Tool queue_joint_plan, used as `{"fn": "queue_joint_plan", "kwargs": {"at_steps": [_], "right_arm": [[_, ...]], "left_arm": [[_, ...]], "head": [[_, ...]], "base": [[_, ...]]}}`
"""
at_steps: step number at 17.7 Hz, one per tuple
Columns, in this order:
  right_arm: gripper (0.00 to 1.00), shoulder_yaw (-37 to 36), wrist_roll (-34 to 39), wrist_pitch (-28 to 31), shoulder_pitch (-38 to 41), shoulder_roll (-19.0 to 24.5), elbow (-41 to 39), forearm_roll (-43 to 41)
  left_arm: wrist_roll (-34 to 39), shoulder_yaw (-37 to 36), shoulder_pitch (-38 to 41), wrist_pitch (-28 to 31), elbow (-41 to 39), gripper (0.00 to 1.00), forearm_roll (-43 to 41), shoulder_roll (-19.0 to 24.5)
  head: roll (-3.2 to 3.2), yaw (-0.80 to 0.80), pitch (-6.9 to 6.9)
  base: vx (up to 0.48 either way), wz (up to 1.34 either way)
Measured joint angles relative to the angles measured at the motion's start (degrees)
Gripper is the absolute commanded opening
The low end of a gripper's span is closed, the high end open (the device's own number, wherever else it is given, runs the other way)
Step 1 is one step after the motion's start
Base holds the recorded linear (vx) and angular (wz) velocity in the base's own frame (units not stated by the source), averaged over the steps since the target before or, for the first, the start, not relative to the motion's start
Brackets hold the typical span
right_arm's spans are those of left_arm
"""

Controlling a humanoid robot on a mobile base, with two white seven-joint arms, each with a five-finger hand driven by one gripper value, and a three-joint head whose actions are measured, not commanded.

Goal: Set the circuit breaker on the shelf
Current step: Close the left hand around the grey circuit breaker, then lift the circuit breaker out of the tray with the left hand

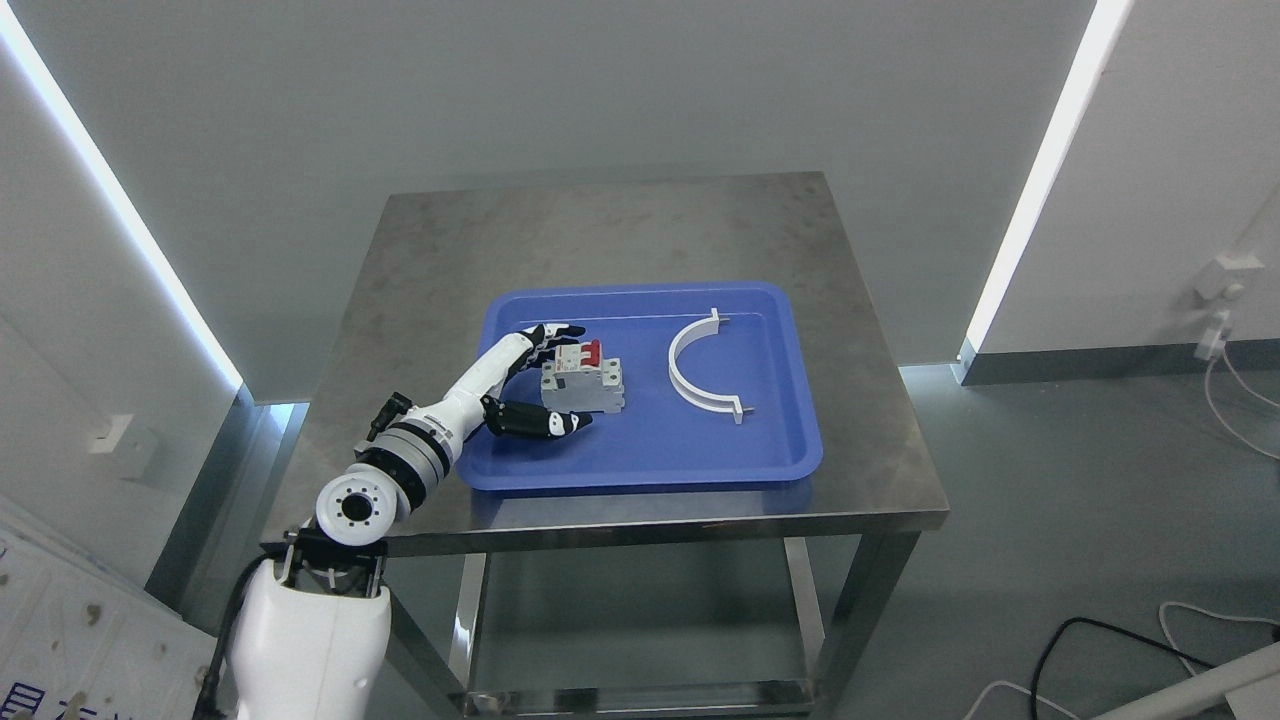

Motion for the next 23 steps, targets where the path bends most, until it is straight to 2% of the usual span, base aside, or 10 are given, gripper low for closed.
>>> {"fn": "queue_joint_plan", "kwargs": {"at_steps": [2, 9, 10, 11, 14, 16, 20, 23], "right_arm": [[1.00, 0.0, 0.1, 0.0, 0.0, 0.0, 0.0, 0.0], [1.00, 0.0, 0.1, 0.0, 0.0, 0.0, 0.0, 0.0], [1.00, 0.0, 0.1, 0.0, 0.0, 0.0, 0.0, 0.0], [1.00, 0.0, 0.0, 0.0, 0.0, 0.0, 0.0, 0.0], [1.00, 0.0, 0.0, 0.0, 0.0, 0.0, 0.0, 0.0], [1.00, 0.0, 0.0, 0.0, 0.0, 0.0, 0.0, 0.0], [1.00, 0.0, 0.0, 0.0, 0.0, 0.0, 0.0, 0.0], [1.00, 0.0, 0.0, 0.0, 0.0, 0.0, 0.0, 0.0]], "left_arm": [[0.6, 0.1, -0.1, -1.8, 1.1, 0.60, -0.9, -0.2], [1.3, 2.0, -0.5, -9.1, 3.9, 0.23, -2.4, -0.8], [1.3, 2.3, -0.5, -10.2, 4.3, 0.08, -2.5, -0.8], [1.1, 2.4, -0.5, -11.4, 4.6, 0.04, -2.6, -0.9], [1.3, 3.9, -0.7, -15.8, 5.3, 0.03, -2.3, -1.0], [4.5, 5.2, -1.5, -19.8, 5.5, 0.05, -0.3, -1.0], [16.6, 7.5, -1.9, -25.5, 5.2, 0.06, 7.9, -1.1], [23.0, 8.9, -0.4, -30.0, 3.9, 0.06, 12.4, -1.2]], "head": [[0.00, 0.00, 0.00], [0.00, 0.00, 0.00], [0.00, 0.00, 0.00], [0.00, 0.00, 0.00], [0.00, 0.00, 0.00], [0.00, 0.00, 0.00], [0.00, 0.00, 0.00], [0.00, 0.00, 0.00]], "base": [[0.002, 0.00], [-0.006, -0.02], [0.000, 0.00], [-0.001, 0.03], [-0.032, 0.00], [-0.081, 0.00], [-0.222, 0.02], [-0.347, -0.07]]}}
